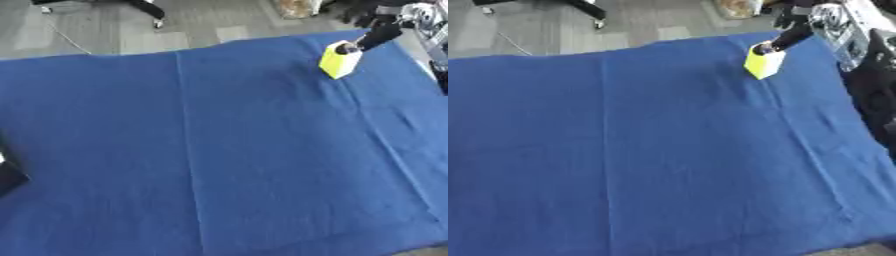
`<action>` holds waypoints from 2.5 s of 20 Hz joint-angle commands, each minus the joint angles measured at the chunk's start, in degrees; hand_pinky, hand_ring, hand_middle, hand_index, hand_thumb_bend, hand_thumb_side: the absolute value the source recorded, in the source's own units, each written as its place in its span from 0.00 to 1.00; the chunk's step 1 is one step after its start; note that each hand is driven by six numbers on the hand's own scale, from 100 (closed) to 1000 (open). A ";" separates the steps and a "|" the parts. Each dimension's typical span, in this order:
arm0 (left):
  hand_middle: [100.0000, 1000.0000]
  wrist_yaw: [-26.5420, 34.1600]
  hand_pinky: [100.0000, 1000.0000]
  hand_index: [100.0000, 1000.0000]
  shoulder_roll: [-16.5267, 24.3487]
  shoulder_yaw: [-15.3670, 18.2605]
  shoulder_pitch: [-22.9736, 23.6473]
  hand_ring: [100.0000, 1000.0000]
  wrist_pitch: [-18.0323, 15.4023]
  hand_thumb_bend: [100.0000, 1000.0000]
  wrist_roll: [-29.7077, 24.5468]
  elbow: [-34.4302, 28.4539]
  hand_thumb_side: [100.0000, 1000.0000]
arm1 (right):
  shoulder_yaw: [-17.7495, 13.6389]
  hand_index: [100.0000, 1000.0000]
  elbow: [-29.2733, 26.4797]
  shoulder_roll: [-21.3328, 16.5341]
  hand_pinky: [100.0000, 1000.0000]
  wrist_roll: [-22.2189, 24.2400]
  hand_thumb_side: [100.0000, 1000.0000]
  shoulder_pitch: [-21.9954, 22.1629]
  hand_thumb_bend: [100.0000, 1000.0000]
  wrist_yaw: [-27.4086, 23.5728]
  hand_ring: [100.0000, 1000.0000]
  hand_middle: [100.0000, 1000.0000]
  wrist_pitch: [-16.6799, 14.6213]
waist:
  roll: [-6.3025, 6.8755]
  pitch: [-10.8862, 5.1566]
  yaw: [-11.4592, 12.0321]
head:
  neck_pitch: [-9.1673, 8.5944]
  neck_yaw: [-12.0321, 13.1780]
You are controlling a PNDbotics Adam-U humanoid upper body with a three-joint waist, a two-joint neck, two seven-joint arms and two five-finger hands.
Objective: Pick up the objects with one hand, pass them to the other hand, and then place them into the box on the other side of the table.
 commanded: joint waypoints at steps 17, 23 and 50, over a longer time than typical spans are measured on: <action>0.58 0.36 0.69 0.71 0.58 0.59 -0.63 0.58 0.20 0.57 0.33 -0.04 0.40 | -0.30 0.89 2.03 0.18 0.85 -11.00 0.75 1.41 0.37 -7.74 0.90 0.84 10.76 | -0.37 0.60 0.25 | 0.67 0.41; 0.58 0.47 0.69 0.71 0.32 0.58 -0.64 0.60 0.06 0.56 0.17 -0.06 0.41 | -0.34 0.89 2.85 0.46 0.85 -12.21 0.77 1.56 0.39 -8.42 0.90 0.84 11.07 | -0.33 1.30 0.32 | 0.68 0.54; 0.58 0.72 0.69 0.71 -0.59 0.77 -0.21 0.61 -0.12 0.53 0.13 -0.08 0.41 | -0.96 0.88 4.11 1.49 0.84 -19.07 0.62 1.61 0.42 -8.03 0.89 0.82 13.44 | 0.23 3.15 0.68 | 0.31 0.98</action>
